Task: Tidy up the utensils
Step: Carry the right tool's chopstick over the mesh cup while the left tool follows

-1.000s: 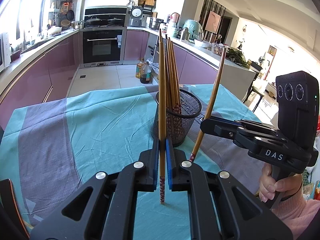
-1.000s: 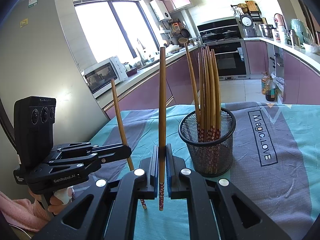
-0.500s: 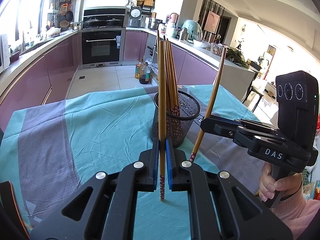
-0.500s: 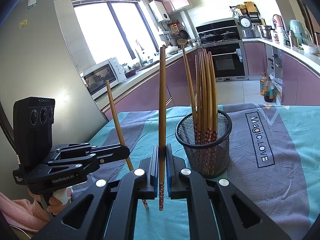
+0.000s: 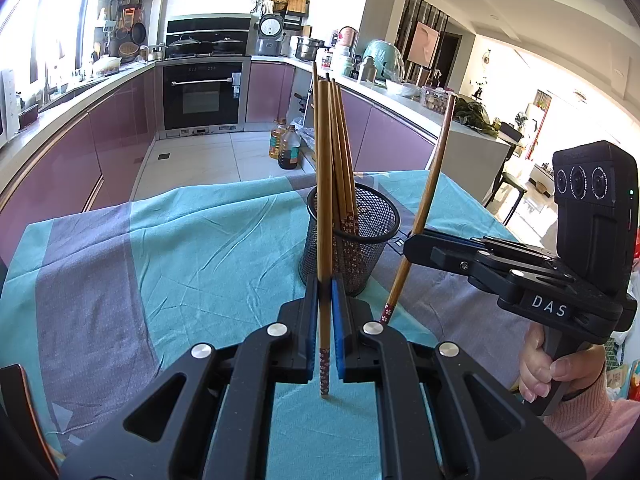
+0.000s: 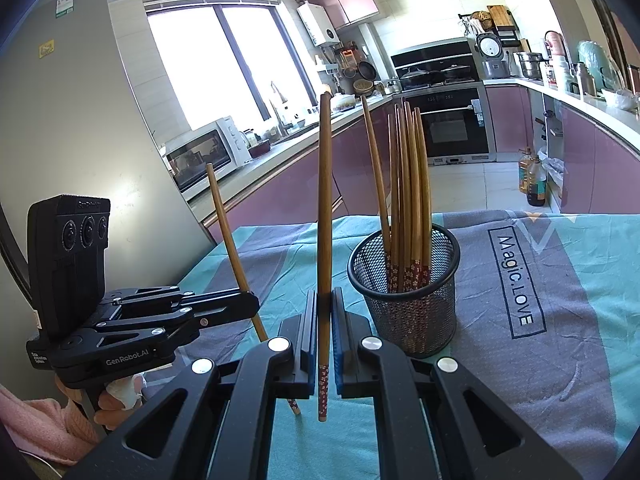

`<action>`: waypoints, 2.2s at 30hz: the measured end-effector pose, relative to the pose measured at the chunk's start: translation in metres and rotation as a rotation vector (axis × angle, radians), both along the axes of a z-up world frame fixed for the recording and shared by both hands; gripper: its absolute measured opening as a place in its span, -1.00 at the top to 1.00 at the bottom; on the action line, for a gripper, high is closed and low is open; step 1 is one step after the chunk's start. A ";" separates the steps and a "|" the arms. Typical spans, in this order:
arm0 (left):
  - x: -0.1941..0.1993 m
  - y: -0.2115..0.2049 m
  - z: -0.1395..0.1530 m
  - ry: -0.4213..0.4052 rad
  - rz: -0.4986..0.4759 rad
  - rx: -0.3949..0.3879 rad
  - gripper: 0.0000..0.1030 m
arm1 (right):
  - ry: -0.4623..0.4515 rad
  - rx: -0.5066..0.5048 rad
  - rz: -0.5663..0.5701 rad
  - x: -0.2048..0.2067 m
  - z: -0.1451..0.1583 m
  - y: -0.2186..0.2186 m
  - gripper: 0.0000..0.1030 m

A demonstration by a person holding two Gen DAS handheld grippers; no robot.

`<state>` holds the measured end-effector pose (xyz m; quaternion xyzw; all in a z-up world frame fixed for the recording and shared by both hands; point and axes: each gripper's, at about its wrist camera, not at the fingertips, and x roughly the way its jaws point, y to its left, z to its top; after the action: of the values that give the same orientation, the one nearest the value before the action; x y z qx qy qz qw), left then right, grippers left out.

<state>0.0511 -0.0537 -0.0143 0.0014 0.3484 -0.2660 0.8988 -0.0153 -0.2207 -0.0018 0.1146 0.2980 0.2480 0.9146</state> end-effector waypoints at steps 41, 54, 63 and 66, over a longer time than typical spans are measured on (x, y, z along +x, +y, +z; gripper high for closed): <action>0.009 0.012 0.012 -0.033 -0.017 -0.020 0.85 | -0.044 -0.016 -0.023 -0.003 0.013 -0.003 0.89; 0.010 0.010 0.017 -0.056 -0.029 -0.022 0.85 | -0.065 -0.025 -0.024 -0.004 0.020 -0.004 0.89; 0.012 0.009 0.022 -0.070 -0.033 -0.029 0.86 | -0.082 -0.030 -0.027 -0.003 0.024 -0.006 0.89; 0.013 0.009 0.026 -0.073 -0.032 -0.032 0.85 | -0.087 -0.033 -0.029 -0.003 0.027 -0.007 0.89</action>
<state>0.0643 -0.0450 0.0121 0.0024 0.3111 -0.2855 0.9065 -0.0185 -0.2281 0.0250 0.0930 0.2601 0.2347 0.9320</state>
